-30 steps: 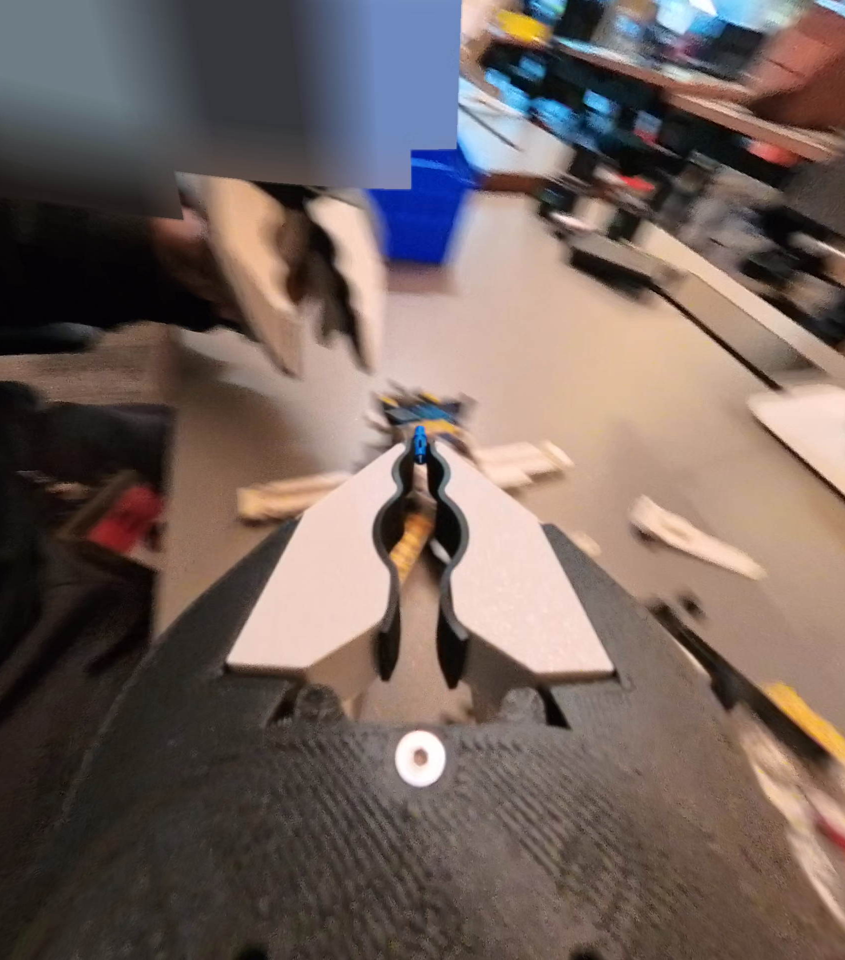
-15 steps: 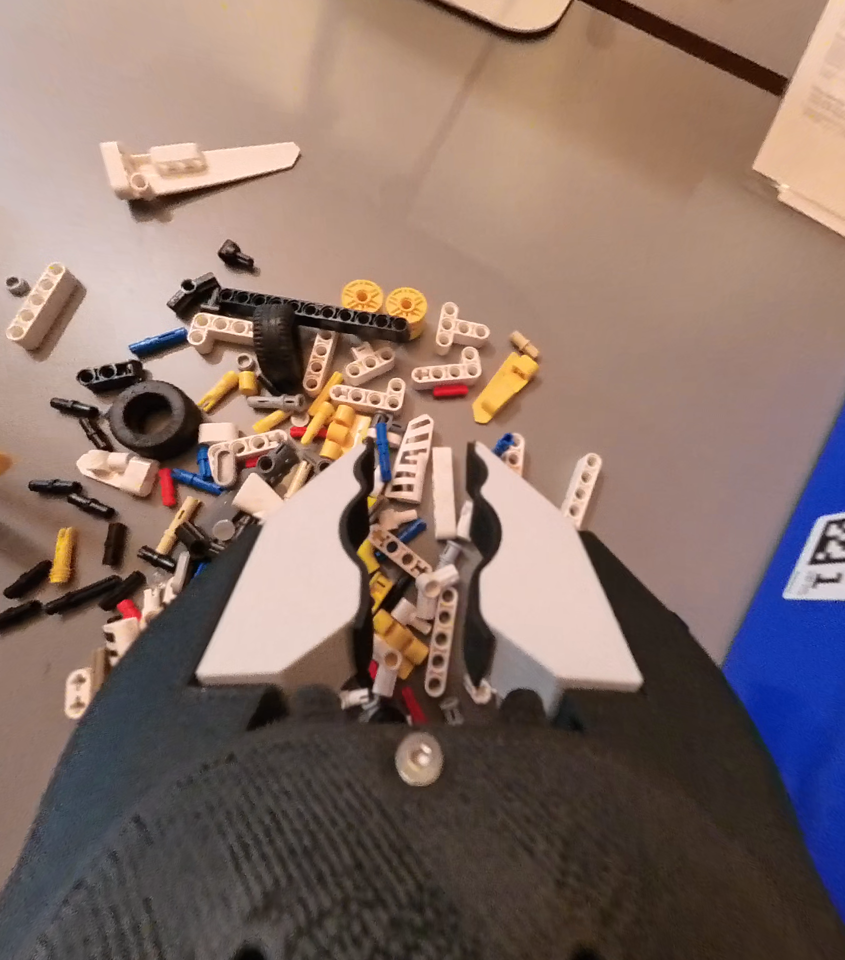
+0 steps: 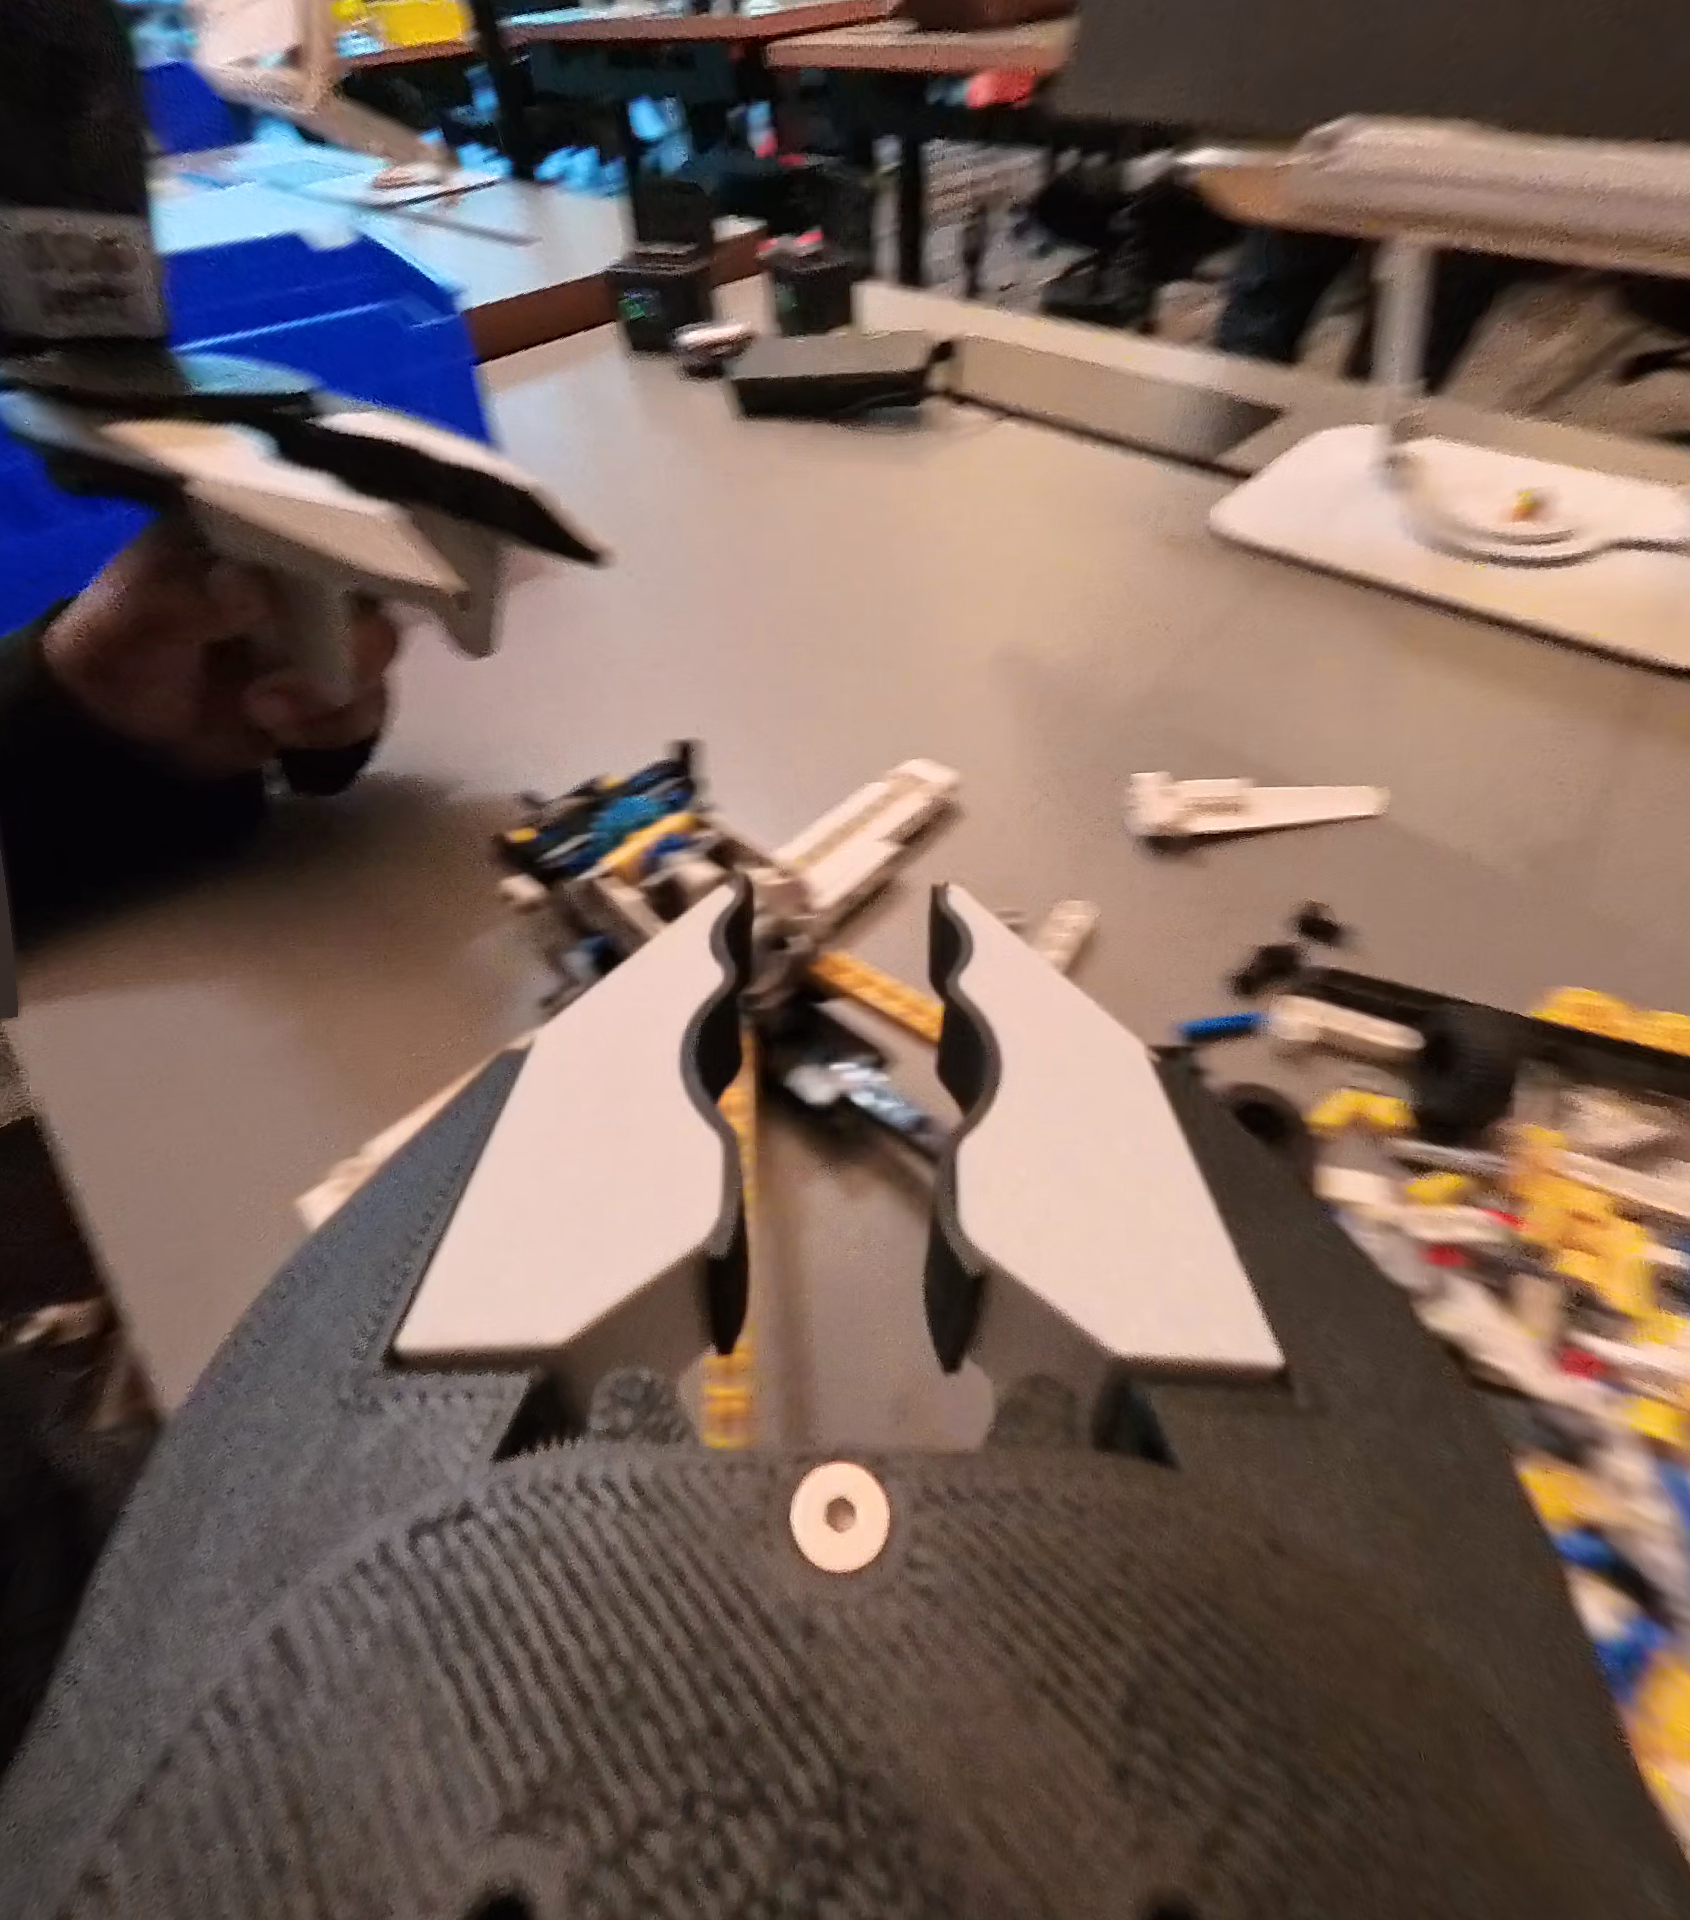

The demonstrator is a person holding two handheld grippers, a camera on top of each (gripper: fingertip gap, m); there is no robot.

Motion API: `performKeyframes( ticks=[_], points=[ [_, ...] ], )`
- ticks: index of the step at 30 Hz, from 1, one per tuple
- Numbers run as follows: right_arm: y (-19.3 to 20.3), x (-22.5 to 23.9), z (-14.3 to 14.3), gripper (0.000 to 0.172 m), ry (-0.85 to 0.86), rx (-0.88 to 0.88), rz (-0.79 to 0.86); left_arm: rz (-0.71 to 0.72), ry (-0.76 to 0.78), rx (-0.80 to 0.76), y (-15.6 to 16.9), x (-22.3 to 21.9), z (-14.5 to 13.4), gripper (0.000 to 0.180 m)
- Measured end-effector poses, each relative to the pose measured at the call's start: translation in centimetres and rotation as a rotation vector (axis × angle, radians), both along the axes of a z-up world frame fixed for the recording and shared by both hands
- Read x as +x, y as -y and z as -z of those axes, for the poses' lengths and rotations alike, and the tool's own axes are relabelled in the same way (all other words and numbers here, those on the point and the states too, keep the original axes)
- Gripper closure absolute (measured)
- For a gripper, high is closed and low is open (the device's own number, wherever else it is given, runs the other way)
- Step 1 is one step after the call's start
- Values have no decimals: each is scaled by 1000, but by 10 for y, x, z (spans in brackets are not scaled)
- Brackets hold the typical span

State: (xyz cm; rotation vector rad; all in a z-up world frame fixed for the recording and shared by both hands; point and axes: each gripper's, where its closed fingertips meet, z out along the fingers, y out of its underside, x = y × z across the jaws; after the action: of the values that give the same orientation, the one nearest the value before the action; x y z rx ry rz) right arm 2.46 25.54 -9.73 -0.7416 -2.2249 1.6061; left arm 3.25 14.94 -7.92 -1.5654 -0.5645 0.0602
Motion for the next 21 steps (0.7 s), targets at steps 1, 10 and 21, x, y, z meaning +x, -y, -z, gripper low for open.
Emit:
performKeyframes(
  ticks=[1,10,21],
  points=[
    [10,11,6,133,26,26,-34,6,23,5,1,1,2,140],
    [38,25,25,111,68,230,-68,130,95,21,-10,18,9,122],
    [65,19,44,97,10,369,-509,159,5,-124,-25,28,23,111]
  ],
)
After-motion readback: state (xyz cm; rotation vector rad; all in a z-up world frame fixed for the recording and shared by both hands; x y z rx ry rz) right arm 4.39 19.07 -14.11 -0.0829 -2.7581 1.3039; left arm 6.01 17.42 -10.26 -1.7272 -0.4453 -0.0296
